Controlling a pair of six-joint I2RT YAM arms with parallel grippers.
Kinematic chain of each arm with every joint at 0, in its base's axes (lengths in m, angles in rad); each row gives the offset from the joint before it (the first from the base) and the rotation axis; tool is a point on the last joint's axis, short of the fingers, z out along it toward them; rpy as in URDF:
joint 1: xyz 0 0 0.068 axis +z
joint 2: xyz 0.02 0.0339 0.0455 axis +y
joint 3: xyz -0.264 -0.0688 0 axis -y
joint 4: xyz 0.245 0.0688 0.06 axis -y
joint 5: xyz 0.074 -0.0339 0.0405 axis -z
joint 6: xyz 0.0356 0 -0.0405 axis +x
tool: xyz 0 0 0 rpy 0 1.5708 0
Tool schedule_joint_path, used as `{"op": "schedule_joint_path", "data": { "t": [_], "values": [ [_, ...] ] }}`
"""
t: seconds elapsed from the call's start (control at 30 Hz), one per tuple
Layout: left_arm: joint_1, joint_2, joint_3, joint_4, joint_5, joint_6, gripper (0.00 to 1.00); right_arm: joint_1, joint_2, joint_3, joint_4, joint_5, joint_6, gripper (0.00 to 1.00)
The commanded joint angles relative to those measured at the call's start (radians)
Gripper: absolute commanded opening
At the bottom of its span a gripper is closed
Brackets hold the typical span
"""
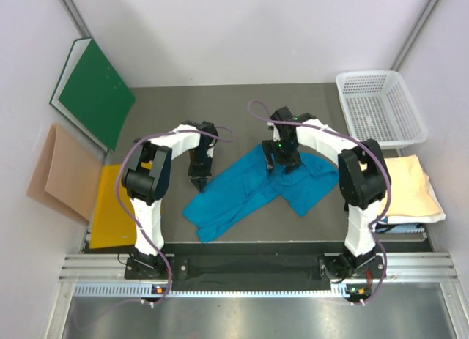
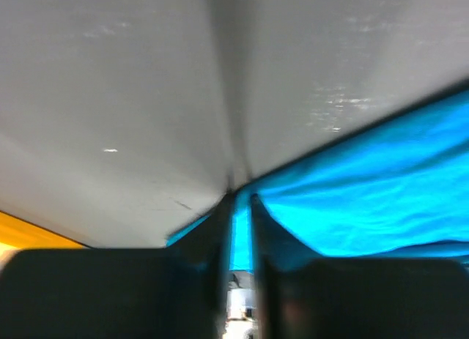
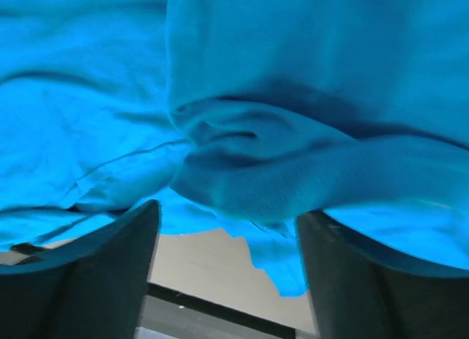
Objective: Fold and stack the t-shirts
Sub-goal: Flatten out the tshirt
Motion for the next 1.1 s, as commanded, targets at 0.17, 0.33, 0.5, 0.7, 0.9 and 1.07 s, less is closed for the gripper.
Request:
{"op": "schedule_joint_path", "data": {
  "t": [0.17, 0.33, 0.5, 0.7, 0.9, 1.07],
  "values": [
    [0.01, 0.077, -0.011, -0.006, -0.197, -0.03, 0.0, 0.024, 0.114, 0.134, 0.031, -0.054, 0.027, 0.08],
    [0.013, 0.086, 0.044, -0.052, -0.36, -0.067, 0.0, 0.02, 0.045, 0.162, 0.036, 0.048, 0.041, 0.0],
    [0.025, 0.179, 0.256, -0.114, -0.484, -0.076, 0.0, -0.013, -0.098, 0.096, 0.095, 0.196, 0.053, 0.0],
    [0.025, 0.411, 0.719, -0.231, -0.564, -0.013, 0.0, -0.098, -0.17, 0.04, 0.137, 0.277, 0.032, 0.0],
    [0.03, 0.454, 0.858, -0.161, -0.549, -0.005, 0.31, -0.142, -0.136, 0.016, 0.186, 0.326, -0.002, 0.0],
    [0.03, 0.23, 0.631, 0.01, -0.525, 0.01, 0.99, -0.159, -0.092, 0.036, 0.192, 0.401, -0.001, 0.0]
  ]
}}
